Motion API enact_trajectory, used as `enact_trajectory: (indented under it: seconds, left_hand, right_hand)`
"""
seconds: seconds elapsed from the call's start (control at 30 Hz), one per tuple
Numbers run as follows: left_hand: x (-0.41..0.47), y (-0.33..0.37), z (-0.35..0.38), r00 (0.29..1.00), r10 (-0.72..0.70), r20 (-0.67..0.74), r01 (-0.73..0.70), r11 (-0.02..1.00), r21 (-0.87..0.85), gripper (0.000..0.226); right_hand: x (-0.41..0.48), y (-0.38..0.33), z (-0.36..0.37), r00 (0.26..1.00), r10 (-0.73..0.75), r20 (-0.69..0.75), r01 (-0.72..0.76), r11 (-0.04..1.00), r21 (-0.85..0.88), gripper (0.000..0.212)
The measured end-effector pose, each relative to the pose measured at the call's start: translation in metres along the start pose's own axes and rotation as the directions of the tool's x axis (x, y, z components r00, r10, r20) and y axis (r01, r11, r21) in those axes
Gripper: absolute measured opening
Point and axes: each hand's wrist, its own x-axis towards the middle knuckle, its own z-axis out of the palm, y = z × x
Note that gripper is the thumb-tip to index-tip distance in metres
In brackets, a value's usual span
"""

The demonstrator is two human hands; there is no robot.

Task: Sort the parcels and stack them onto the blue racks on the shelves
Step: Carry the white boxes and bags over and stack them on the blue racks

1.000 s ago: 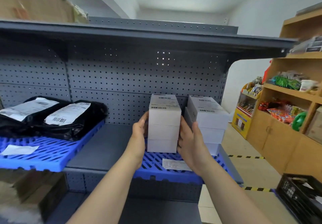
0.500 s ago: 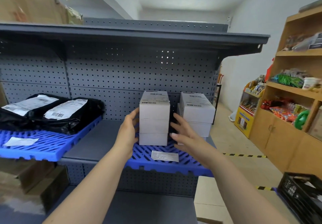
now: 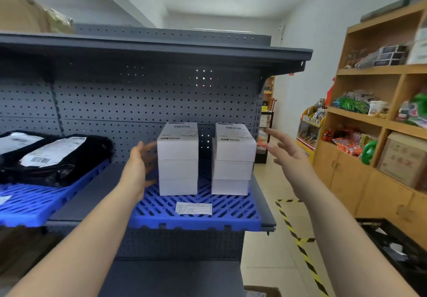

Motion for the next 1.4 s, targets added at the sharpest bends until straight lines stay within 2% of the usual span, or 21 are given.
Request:
enact_trajectory:
  seconds: [0.1, 0.17, 0.23, 0.27, 0.33, 0.43, 0.67, 0.77, 0.87, 1.1, 1.2, 1.4]
  left_hand:
    - [0.005, -0.004, 0.003, 1.0, -0.029, 0.003, 0.029, 0.999, -0.026, 0.037]
    - [0.006, -0.007, 0.005, 0.998, -0.046, 0.05, 0.046, 0.999, 0.008, 0.029]
    - [0.007, -0.009, 0.008, 0.994, -0.074, 0.085, 0.07, 0.996, 0.054, 0.026]
    - [0.008, -0.009, 0.008, 0.992, -0.089, 0.09, 0.083, 0.994, 0.068, 0.026]
    - [0.012, -0.009, 0.008, 0.99, -0.106, 0.09, 0.101, 0.993, 0.067, 0.028]
    - [0.02, -0.009, 0.006, 0.988, -0.111, 0.111, 0.102, 0.991, 0.082, 0.032]
    - [0.034, -0.01, 0.008, 0.989, -0.09, 0.117, 0.081, 0.994, 0.079, 0.029]
    - [0.036, -0.013, 0.012, 0.995, -0.048, 0.091, 0.041, 0.997, 0.072, 0.034]
    - [0.038, -0.018, 0.017, 0.991, -0.056, 0.123, 0.053, 0.998, 0.024, 0.038]
    - [0.046, -0.022, 0.019, 0.985, -0.025, 0.173, 0.031, 0.999, -0.03, 0.046]
    - [0.046, -0.022, 0.024, 0.98, -0.023, 0.198, 0.034, 0.998, -0.053, 0.045]
    - [0.034, -0.016, 0.031, 0.977, -0.026, 0.21, 0.038, 0.998, -0.051, 0.042]
  right_hand:
    - [0.019, 0.017, 0.001, 0.981, 0.183, 0.065, -0.18, 0.983, -0.039, 0.042]
    - [0.031, 0.031, 0.007, 0.923, 0.342, 0.177, -0.358, 0.931, 0.065, 0.054]
    - [0.039, 0.045, 0.016, 0.873, 0.386, 0.299, -0.45, 0.874, 0.186, 0.059]
    - [0.041, 0.049, 0.021, 0.862, 0.382, 0.332, -0.468, 0.853, 0.231, 0.055]
    - [0.042, 0.057, 0.03, 0.867, 0.368, 0.335, -0.472, 0.823, 0.316, 0.049]
    - [0.045, 0.067, 0.039, 0.879, 0.382, 0.285, -0.472, 0.786, 0.401, 0.053]
    - [0.049, 0.074, 0.053, 0.89, 0.351, 0.291, -0.453, 0.754, 0.476, 0.048]
    - [0.051, 0.072, 0.059, 0.894, 0.357, 0.271, -0.448, 0.74, 0.502, 0.048]
    - [0.054, 0.066, 0.061, 0.89, 0.388, 0.237, -0.454, 0.717, 0.529, 0.047]
    - [0.056, 0.074, 0.066, 0.901, 0.365, 0.235, -0.434, 0.748, 0.502, 0.047]
    - [0.056, 0.074, 0.071, 0.886, 0.385, 0.26, -0.464, 0.742, 0.483, 0.054]
    - [0.052, 0.066, 0.085, 0.873, 0.362, 0.328, -0.477, 0.775, 0.414, 0.057]
